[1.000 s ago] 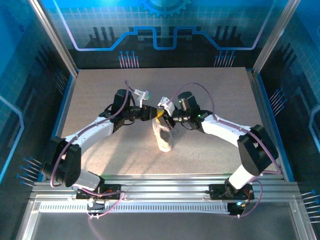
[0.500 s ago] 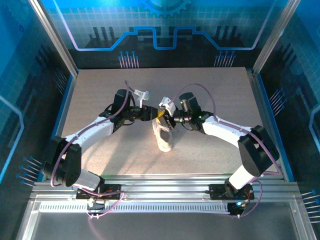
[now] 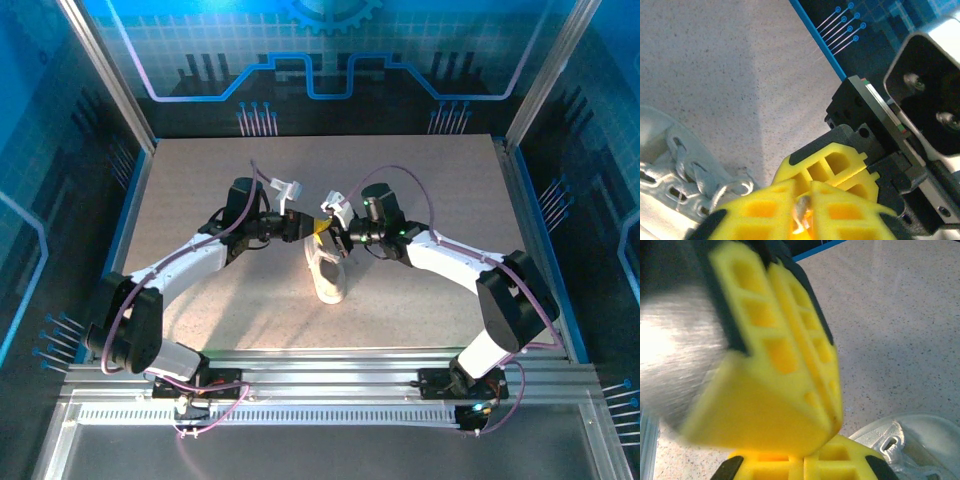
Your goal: Tie the shoes
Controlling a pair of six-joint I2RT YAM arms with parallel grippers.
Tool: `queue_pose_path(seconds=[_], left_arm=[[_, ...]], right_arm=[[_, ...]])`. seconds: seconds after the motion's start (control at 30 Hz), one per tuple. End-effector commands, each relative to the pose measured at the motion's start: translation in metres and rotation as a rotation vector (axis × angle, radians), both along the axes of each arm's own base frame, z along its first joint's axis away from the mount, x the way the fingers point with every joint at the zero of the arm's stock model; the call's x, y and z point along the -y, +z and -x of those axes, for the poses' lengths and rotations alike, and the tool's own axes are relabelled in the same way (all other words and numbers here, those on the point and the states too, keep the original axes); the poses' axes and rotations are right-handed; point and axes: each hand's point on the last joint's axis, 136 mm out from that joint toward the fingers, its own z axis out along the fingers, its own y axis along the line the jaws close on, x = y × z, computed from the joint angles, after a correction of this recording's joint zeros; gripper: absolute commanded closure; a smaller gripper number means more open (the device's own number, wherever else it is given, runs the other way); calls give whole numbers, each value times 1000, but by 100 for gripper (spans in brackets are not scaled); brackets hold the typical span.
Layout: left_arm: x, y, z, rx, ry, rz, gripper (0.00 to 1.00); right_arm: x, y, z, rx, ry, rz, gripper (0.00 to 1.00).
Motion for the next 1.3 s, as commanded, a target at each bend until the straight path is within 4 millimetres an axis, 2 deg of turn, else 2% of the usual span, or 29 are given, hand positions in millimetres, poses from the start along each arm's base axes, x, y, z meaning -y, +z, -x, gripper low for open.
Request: queue_pose_path(seconds=[0.0, 0.1, 0.2, 0.33, 0.5, 0.6, 0.7, 0.9, 1.27], left_arm=[[5, 1, 5, -2, -40, -1, 100], [2, 7, 1, 28, -19, -20, 100], [2, 10, -3, 37, -14, -25, 100], [1, 9, -7, 39, -2, -34, 100], [1, 7, -9, 39, -7, -43, 100], [1, 5, -10, 25, -14, -46, 100], [1, 6, -9, 24, -15, -44, 100], [0, 7, -5, 27, -18, -50, 100], [-4, 11, -3, 33, -13, -53, 100]], right_arm=[[1, 25, -5, 39, -3, -62, 90], [9, 27, -3, 11, -20, -67, 66], [23, 28, 2, -31, -36, -77, 56], [48, 31, 7, -106, -80, -94, 50], [72, 13, 0, -234, -163, -84, 49], [69, 3, -8, -322, -164, -101, 49], [58, -6, -15, -401, -127, -123, 47], [43, -20, -28, -482, -81, -152, 46], [31, -47, -31, -563, -29, -108, 47]])
